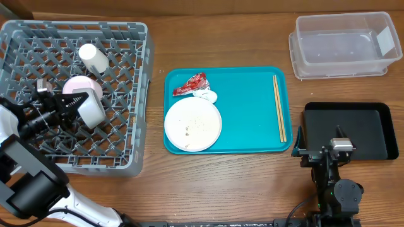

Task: Sort waste into correct bins and load items into the dishwasher
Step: 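Carry the bowl left and lower it into the rack's front section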

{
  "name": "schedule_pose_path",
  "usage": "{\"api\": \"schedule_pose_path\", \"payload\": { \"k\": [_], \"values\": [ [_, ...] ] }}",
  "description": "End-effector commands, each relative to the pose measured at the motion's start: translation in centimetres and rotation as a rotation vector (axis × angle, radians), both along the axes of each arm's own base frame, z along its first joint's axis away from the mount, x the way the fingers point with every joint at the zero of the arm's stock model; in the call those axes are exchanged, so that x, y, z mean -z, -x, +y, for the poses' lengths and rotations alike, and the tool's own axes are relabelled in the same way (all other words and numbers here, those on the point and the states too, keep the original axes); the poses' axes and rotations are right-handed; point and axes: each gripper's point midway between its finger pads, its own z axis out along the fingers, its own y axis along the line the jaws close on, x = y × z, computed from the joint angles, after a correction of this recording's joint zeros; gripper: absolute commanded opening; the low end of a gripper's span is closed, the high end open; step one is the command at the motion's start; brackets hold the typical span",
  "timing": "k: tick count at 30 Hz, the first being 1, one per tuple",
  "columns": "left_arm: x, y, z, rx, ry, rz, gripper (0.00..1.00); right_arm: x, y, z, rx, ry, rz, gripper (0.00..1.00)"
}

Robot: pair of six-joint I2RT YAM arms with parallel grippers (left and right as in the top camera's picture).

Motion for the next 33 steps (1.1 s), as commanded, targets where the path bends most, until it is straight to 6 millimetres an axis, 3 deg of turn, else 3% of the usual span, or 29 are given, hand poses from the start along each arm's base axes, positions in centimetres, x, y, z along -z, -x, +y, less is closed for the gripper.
{"api": "schedule_pose_path", "payload": {
  "k": [1,9,24,33],
  "values": [
    [3.9,2.2,1.3,0.013,-0.05,0.18,0.04,0.1,0.0,-0.2,0.012,0.004,-0.006,1.0],
    [4.4,3.6,2.4,-0.009,-0.053,0.238,0.04,0.1,0.0,-0.2,0.012,0.004,-0.006,1.0],
    [4.2,4.2,2.4,0.017,-0.078,0.281,0.04,0.1,0.0,-0.2,0.012,0.004,-0.006,1.0],
    [4.3,4.0,3.4,-0.011,-0.094,0.284,0.04,0.1,0.0,-0.2,0.012,0.004,-0.006,1.0]
  ]
}}
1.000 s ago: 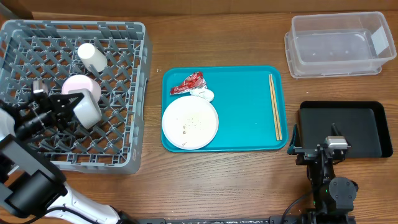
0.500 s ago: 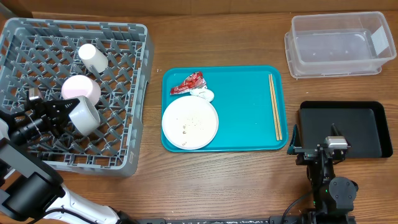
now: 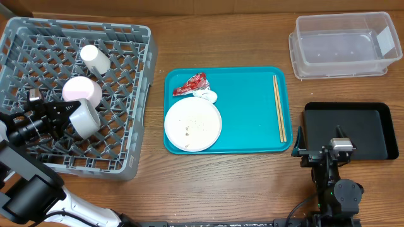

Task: Sort waste into correct bins and load items into the dishwasher
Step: 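Carry the bowl left and lower it into the rack's front section, then open the left gripper to release the bowl in the rack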

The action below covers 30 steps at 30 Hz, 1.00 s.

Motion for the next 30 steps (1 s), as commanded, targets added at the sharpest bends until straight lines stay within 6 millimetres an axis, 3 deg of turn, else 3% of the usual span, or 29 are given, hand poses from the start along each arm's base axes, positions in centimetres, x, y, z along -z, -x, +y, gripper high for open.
{"api": "schedule_pose_path", "payload": {
  "k": [1,14,24,29,30],
  "values": [
    [3.5,1.9,1.5,0.035,-0.088,0.139,0.04,0.1,0.0,-0.2,0.012,0.004,-0.006,0.99],
    [3.1,2.2,1.1,0.043,-0.067,0.143,0.04,0.1,0.0,-0.2,0.012,0.004,-0.006,1.0],
    [3.9,1.6,2.2,0.003,-0.094,0.16,0.05,0.1,0.0,-0.2,0.012,0.004,-0.006,1.0],
    [4.8,2.1,4.2,-0.056,-0.12,0.256,0.2,0.1,0.0,-0.2,0.012,0.004,-0.006,1.0],
    [4.7,2.3,4.7,-0.062,-0.136,0.277,0.28,0.1,0.0,-0.2,0.012,0.004,-0.006,1.0]
  ]
}}
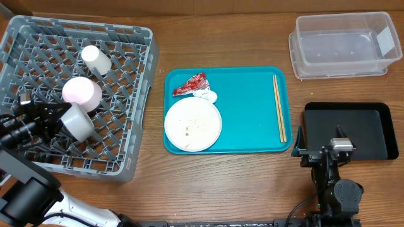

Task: Sort waste into correct bins and load items into the dishwasher
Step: 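Open the left gripper to release the bowl in the rack, then raise the left gripper out of the rack toward the tray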

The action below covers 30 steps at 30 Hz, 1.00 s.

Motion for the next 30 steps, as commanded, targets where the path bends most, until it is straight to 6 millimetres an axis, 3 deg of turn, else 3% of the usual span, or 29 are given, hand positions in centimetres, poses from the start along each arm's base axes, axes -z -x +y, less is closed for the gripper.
{"api": "schedule_pose_path", "payload": {
  "k": [1,2,4,7,8,13,17,22,25,30],
  "values": [
    [3.3,2.2,2.2,-0.006,-0.087,0.245,0.39,0.1,0.0,-0.2,0.012,0.004,-0.007,1.0],
    [3.0,2.4,2.6,-0.01,-0.1,0.271,0.59,0.1,0.0,-0.2,0.012,0.004,-0.007,1.0],
    [1.9,2.7,3.3,-0.013,-0.131,0.308,0.8,0.1,0.0,-0.2,0.012,0.004,-0.007,1.0],
    [-0.4,2.8,4.2,-0.013,-0.179,0.328,0.98,0.1,0.0,-0.2,0.012,0.004,-0.006,1.0],
    [-1.3,2.7,4.4,-0.013,-0.193,0.327,0.99,0.1,0.0,-0.2,0.012,0.004,-0.006,1.0],
    [-5.6,2.4,5.1,-0.018,-0.33,0.296,0.97,0.1,0.0,-0.2,0.012,0.004,-0.006,1.0],
    [-9.2,2.1,3.5,-0.006,-0.444,0.23,0.96,0.1,0.0,-0.2,0.012,0.004,-0.006,1.0],
    [-11.1,2.7,1.1,0.052,-0.613,0.24,0.93,0.1,0.0,-0.2,0.012,0.004,-0.007,1.0],
    [-11.4,2.0,-0.8,0.103,-0.661,0.236,0.82,0.1,0.0,-0.2,0.012,0.004,-0.006,1.0],
    [-10.0,1.4,-3.4,0.22,-0.784,0.33,0.5,0.1,0.0,-0.2,0.012,0.004,-0.006,1.0]
  ]
}}
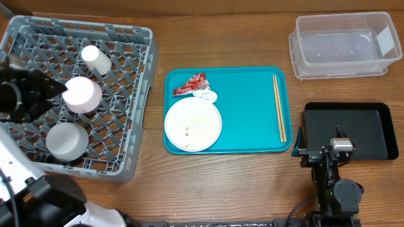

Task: Sort waste into correct bins and load items into the dishwasher
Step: 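Raise the left gripper out of the rack toward the tray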

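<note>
In the overhead view the grey dish rack (142, 94) at the left holds a white cup (96, 58), a pink cup (81, 94) and a grey cup (66, 140) near its front. My left gripper (55, 88) hovers over the rack's left side, just left of the pink cup, holding nothing and seemingly open. The teal tray (252, 120) carries a white plate (192, 125), a red wrapper (191, 84), a white scrap (206, 95) and chopsticks (278, 107). My right gripper (341, 135) rests by the black bin, looking shut.
A clear plastic bin (344, 45) stands at the back right. A black bin (353, 129) sits at the right, in front of it. Bare wooden table lies between the rack, tray and bins.
The grey cup has been let go and now stands in the rack's front left. My left gripper has moved back, away from it, to beside the pink cup. The right arm is unchanged.
My left gripper held the grey cup over the rack next to the pink cup. At the two following moments it held the cup further left and lower, toward the rack's front. Now the cup sits in the rack and the gripper is off it.
</note>
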{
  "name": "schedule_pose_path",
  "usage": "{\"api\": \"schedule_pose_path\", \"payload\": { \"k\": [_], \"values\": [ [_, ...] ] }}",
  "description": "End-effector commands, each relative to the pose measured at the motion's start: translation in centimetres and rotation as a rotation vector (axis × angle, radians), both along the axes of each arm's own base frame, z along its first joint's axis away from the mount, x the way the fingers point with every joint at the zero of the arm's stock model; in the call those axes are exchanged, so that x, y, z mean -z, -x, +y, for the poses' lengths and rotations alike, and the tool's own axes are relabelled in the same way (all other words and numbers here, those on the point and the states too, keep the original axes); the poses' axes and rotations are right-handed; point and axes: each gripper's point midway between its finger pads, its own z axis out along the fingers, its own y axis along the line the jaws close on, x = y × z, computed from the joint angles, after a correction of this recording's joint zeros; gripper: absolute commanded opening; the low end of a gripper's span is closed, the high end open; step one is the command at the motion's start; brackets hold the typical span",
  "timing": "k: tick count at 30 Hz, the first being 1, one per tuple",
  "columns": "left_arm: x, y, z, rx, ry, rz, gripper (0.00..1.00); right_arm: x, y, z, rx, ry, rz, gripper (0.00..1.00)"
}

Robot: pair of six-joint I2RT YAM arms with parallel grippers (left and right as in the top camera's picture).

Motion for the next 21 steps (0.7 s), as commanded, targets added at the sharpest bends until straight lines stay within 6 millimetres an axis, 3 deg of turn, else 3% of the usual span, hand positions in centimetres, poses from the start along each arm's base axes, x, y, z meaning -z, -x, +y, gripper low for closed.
{"api": "schedule_pose_path", "payload": {
  "k": [1,3,5,10,11,13,14,18,21],
  "values": [
    [1.6,0.3,0.1,-0.006,-0.171,0.143,0.38,0.1,0.0,-0.2,0.012,0.004,-0.006,1.0],
    [2.4,0.3,0.1,-0.049,-0.266,0.233,0.06,0.1,0.0,-0.2,0.012,0.004,-0.006,1.0],
    [3.0,-0.1,-0.9,-0.033,-0.311,0.276,0.04,0.1,0.0,-0.2,0.012,0.004,-0.006,1.0],
    [4.1,-1.3,-6.1,0.13,-0.325,0.287,0.04,0.1,0.0,-0.2,0.012,0.005,-0.006,1.0],
    [4.4,-1.5,-7.0,0.163,-0.333,0.287,0.09,0.1,0.0,-0.2,0.012,0.004,-0.006,1.0],
    [5.4,-1.9,-9.1,0.239,-0.356,0.285,0.56,0.1,0.0,-0.2,0.012,0.004,-0.006,1.0],
    [5.9,-2.1,-10.1,0.285,-0.363,0.281,0.66,0.1,0.0,-0.2,0.012,0.004,-0.006,1.0],
    [8.6,-2.2,-13.7,0.419,-0.393,0.285,0.68,0.1,0.0,-0.2,0.012,0.004,-0.006,1.0],
    [10.2,-2.6,-14.2,0.451,-0.451,0.286,0.69,0.1,0.0,-0.2,0.012,0.004,-0.006,1.0]
  ]
}}
